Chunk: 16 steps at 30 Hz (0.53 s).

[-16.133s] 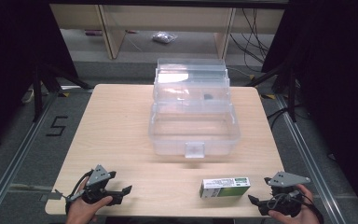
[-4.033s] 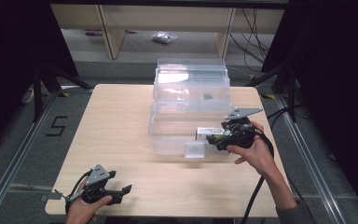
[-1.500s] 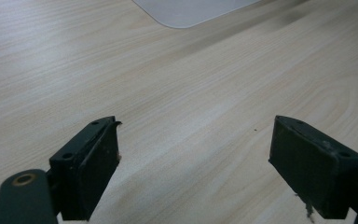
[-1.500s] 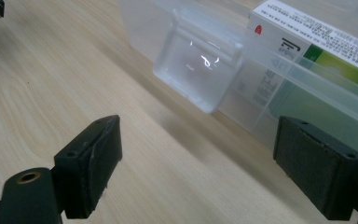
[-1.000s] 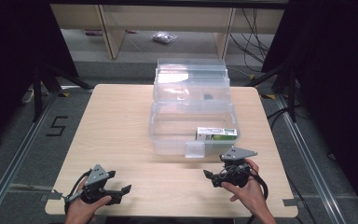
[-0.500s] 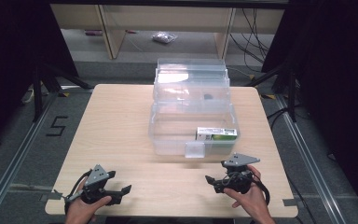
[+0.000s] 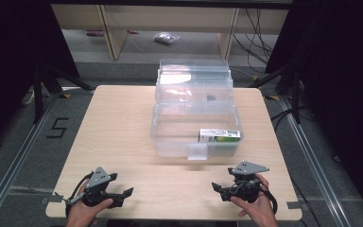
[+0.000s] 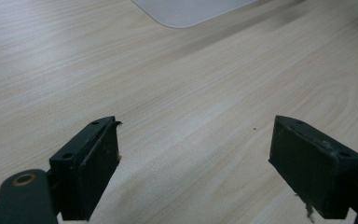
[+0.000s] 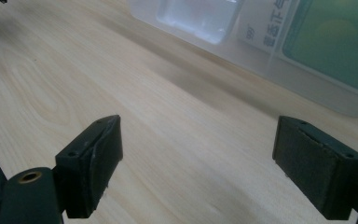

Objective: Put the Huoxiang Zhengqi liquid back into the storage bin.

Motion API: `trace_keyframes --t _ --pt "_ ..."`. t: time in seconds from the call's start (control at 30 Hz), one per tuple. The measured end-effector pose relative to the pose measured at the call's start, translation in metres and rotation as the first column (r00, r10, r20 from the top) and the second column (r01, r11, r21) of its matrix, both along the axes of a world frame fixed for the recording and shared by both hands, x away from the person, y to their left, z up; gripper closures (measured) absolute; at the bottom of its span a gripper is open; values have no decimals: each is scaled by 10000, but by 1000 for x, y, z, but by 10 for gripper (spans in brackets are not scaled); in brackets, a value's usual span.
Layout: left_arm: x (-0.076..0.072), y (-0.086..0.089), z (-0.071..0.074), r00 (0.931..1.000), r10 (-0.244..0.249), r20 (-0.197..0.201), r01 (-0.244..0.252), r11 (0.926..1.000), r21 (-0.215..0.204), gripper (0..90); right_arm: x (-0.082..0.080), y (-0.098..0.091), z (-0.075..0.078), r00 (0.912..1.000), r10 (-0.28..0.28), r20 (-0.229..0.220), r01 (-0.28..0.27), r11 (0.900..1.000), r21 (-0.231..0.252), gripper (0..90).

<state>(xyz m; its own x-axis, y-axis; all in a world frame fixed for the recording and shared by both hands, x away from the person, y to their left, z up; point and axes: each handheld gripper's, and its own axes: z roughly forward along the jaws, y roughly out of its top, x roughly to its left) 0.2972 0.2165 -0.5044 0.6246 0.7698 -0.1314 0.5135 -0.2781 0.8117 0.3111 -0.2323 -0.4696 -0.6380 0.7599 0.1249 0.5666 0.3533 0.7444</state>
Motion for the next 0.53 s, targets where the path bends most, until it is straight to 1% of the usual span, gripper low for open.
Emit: trace_keyframes --t 0.03,0.07,0.1,0.17,0.2,0.23,0.27,0.3,0.37,0.4,0.47,0.5,0.53 --pt "0 1 1 9999 -106 -84 108 9997 228 151 0 -1 -1 10000 63 51 -63 10000 35 167" --pt "0 1 1 9999 -127 -69 128 9996 232 151 0 -3 -2 9998 129 164 -127 9999 -81 166" --pt "0 1 1 9999 -127 -69 128 9996 232 151 0 -3 -2 9998 129 164 -127 9999 -81 166" --pt "0 2 1 9998 -178 -81 180 9994 287 151 -5 -4 -6 9998 -97 -159 97 10000 -2 166" --pt "0 2 1 9997 -195 -113 198 9994 287 151 -5 -4 -7 10000 -59 -72 59 10000 -73 166" --pt "0 2 1 9998 -162 -114 165 9996 249 151 -5 -5 -9 9999 28 -104 -28 10000 -60 165" --pt "0 2 1 9998 -174 -133 178 9995 273 151 -7 -4 -10 9996 -53 -274 57 9999 143 165" --pt "0 2 1 9998 -170 -132 174 9995 256 151 -8 -5 -10 9996 -107 -249 107 9999 -6 164" --pt "0 2 1 9998 -169 -135 173 9995 260 151 -7 -7 -13 9997 121 -209 -119 9999 86 164" --pt "0 -1 0 9999 65 -94 -66 9999 -105 151 -8 -7 -14 9997 -110 -233 111 9999 17 164" --pt "0 -1 0 9999 68 -101 -69 9999 -98 151 -8 -6 -14 9995 -168 -286 170 9998 68 164" --pt "0 -1 0 9999 72 -122 -73 9999 -93 151 -8 -7 -14 9992 -94 -388 96 9999 60 164" --pt "1 1 1 9998 -151 -156 155 9995 284 151 -8 -7 -14 9992 -144 -371 145 9999 20 164"
